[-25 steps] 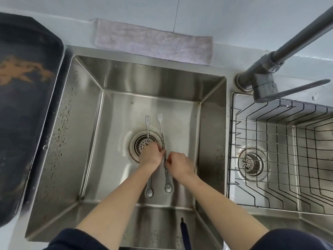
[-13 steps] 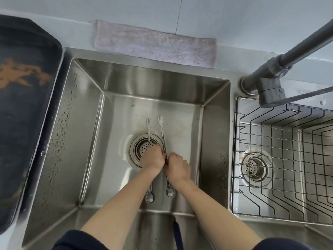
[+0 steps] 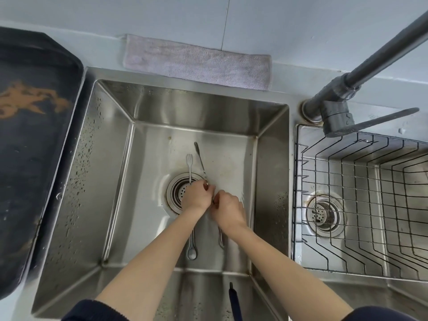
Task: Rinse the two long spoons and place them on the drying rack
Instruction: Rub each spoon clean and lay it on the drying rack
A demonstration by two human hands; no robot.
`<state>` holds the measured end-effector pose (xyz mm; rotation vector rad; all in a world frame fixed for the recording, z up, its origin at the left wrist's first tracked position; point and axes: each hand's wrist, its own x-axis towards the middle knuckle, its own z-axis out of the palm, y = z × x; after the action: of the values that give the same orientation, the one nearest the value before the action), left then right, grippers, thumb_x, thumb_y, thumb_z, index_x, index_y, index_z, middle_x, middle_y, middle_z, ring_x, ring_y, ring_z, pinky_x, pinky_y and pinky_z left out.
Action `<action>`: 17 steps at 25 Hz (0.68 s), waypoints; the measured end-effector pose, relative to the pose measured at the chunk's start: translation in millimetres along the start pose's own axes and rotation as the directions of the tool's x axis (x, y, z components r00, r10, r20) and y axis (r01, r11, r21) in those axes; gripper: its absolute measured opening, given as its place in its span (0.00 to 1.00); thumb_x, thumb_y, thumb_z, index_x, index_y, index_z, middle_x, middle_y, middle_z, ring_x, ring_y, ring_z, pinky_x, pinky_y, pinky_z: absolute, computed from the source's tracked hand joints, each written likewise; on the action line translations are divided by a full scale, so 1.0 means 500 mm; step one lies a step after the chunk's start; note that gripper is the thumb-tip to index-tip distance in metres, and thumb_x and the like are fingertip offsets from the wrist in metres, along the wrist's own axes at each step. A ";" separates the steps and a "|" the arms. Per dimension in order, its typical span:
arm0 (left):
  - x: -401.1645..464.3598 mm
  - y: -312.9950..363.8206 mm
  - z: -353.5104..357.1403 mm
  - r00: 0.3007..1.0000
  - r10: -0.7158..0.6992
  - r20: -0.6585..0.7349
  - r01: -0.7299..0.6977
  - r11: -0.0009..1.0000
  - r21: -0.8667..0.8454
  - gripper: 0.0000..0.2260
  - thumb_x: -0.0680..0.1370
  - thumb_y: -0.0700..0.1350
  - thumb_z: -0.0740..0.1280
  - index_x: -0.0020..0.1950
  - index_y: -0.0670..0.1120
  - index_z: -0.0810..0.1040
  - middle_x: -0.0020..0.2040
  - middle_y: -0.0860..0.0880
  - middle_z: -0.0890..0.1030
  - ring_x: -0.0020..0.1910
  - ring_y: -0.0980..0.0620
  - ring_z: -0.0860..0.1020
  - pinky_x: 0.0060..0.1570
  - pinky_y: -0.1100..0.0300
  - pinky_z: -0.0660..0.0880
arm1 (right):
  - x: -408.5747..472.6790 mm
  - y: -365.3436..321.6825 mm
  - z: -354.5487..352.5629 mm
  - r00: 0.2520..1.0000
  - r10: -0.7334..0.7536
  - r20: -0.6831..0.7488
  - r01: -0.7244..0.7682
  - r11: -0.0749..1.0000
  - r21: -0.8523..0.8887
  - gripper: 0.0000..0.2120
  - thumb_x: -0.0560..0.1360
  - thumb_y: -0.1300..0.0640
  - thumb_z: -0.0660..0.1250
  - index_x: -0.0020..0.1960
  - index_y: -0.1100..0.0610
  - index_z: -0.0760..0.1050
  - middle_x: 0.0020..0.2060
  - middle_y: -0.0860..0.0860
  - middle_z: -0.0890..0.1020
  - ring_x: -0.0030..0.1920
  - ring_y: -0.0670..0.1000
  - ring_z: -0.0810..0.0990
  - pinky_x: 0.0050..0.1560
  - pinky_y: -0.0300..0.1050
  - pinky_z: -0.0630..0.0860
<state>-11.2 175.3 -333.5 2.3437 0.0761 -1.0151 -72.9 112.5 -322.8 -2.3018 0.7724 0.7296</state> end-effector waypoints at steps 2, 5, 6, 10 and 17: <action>-0.007 0.014 -0.013 1.000 0.025 -0.009 -0.026 1.000 -0.010 0.16 0.78 0.46 0.59 0.31 0.45 0.69 0.46 0.38 0.80 0.50 0.40 0.77 0.41 0.57 0.66 | -0.008 -0.005 -0.012 1.000 -0.015 -0.017 0.016 0.999 0.042 0.10 0.75 0.61 0.59 0.55 0.62 0.73 0.54 0.60 0.79 0.54 0.62 0.77 0.51 0.50 0.75; -0.023 0.027 -0.033 0.996 0.078 -0.036 -0.081 0.994 -0.068 0.13 0.79 0.46 0.59 0.43 0.41 0.80 0.48 0.41 0.83 0.48 0.43 0.79 0.44 0.57 0.71 | -0.028 -0.011 -0.032 0.997 -0.045 -0.063 0.052 0.992 0.114 0.08 0.75 0.61 0.60 0.52 0.63 0.72 0.52 0.61 0.80 0.52 0.62 0.78 0.49 0.51 0.75; -0.028 0.030 -0.039 0.994 0.096 -0.043 -0.100 0.989 -0.112 0.13 0.78 0.45 0.59 0.46 0.40 0.81 0.46 0.42 0.84 0.44 0.44 0.80 0.46 0.58 0.73 | -0.036 -0.014 -0.041 0.996 -0.050 -0.075 0.059 0.990 0.129 0.08 0.75 0.61 0.60 0.52 0.63 0.72 0.52 0.61 0.80 0.52 0.62 0.78 0.49 0.51 0.75; -0.063 0.055 -0.071 0.986 0.142 -0.081 -0.157 0.961 -0.228 0.12 0.78 0.43 0.59 0.47 0.40 0.81 0.40 0.46 0.82 0.32 0.52 0.79 0.36 0.64 0.73 | -0.066 -0.029 -0.084 0.989 -0.076 -0.130 0.094 0.986 0.141 0.12 0.75 0.62 0.59 0.57 0.61 0.72 0.54 0.59 0.80 0.55 0.61 0.77 0.50 0.48 0.74; -0.126 0.109 -0.134 0.943 0.270 -0.195 -0.322 0.891 -0.321 0.07 0.76 0.43 0.63 0.40 0.45 0.77 0.38 0.48 0.81 0.29 0.59 0.80 0.34 0.61 0.77 | -0.117 -0.052 -0.150 0.946 -0.154 -0.284 0.212 0.959 0.188 0.12 0.73 0.63 0.59 0.55 0.60 0.76 0.52 0.59 0.82 0.54 0.60 0.78 0.53 0.48 0.74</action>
<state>2.5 176.0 -227.3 2.0203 -0.0434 -0.6204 -72.4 98.6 -225.1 -2.2575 0.7020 0.2394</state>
